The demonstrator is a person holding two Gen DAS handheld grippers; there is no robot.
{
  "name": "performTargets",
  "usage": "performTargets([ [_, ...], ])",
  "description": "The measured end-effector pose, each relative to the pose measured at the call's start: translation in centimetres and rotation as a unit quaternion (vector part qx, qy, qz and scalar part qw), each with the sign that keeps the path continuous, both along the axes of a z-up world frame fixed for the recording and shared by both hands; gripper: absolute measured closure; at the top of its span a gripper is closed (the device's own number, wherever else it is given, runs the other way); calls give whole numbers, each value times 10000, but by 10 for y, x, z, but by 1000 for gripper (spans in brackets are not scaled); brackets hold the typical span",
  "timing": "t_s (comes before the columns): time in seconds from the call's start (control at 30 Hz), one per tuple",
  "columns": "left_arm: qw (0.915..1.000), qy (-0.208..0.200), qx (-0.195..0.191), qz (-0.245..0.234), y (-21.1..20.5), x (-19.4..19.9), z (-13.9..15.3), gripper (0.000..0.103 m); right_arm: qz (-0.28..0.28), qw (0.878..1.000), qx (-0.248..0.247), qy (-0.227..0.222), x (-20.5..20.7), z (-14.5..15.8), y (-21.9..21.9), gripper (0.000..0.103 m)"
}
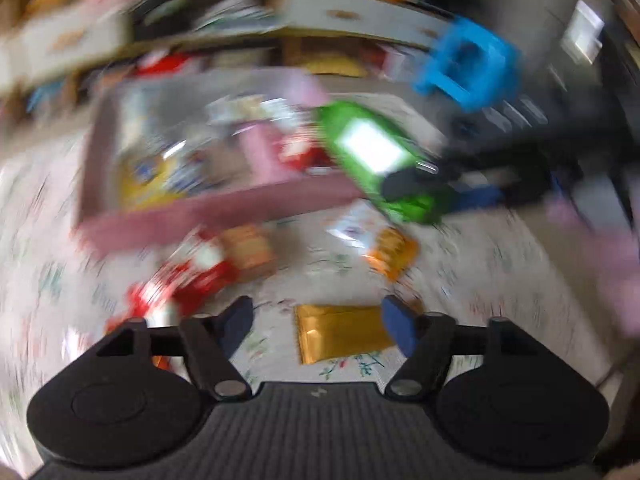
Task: Organize snacks
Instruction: 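Grasp the gold bar with the left tool while the right tool carries the green pack toward the box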
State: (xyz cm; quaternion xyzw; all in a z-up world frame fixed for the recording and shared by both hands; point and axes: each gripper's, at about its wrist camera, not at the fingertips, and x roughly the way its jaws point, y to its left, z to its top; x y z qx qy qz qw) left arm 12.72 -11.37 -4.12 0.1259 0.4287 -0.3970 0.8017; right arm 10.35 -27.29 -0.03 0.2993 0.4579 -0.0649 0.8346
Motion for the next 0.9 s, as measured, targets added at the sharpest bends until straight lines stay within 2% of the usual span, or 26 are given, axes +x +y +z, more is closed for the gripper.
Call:
performTargets([
  [0.07,9974,-342,238,-592,-13,-8,-6,29,77,10000,-40,12,-5,0,-4,48],
  [0.17,9877,-644,580,-1300,-28,-16,-18,27,120,9999,-12,55,-14,-2,-12,48],
  [0.27,9761,-858,900,-1784,-40,-20,-30,25,88,9999,46,113,-21,-7,-22,48],
  [0.37,9675,-816,1155,-2097,-47,-22,-39,22,44,9998,39,180,-25,-11,-31,48],
  [0.43,9689,-700,1179,-2060,-48,-21,-39,23,8,9997,20,224,-27,-13,-35,48],
  [0.5,9752,-340,1102,-1887,-46,-16,-38,35,-13,9997,9,240,-27,-14,-37,48],
  [0.53,9774,-294,1077,-1795,-44,-16,-37,37,-19,9997,12,239,-27,-14,-38,48],
  [0.77,9874,-268,1041,-1163,-36,-36,-33,64,1,9998,4,210,-26,-11,-36,48],
  [0.9,9917,-302,953,-811,-35,-45,-36,71,72,9998,-42,178,-27,-10,-31,48],
])
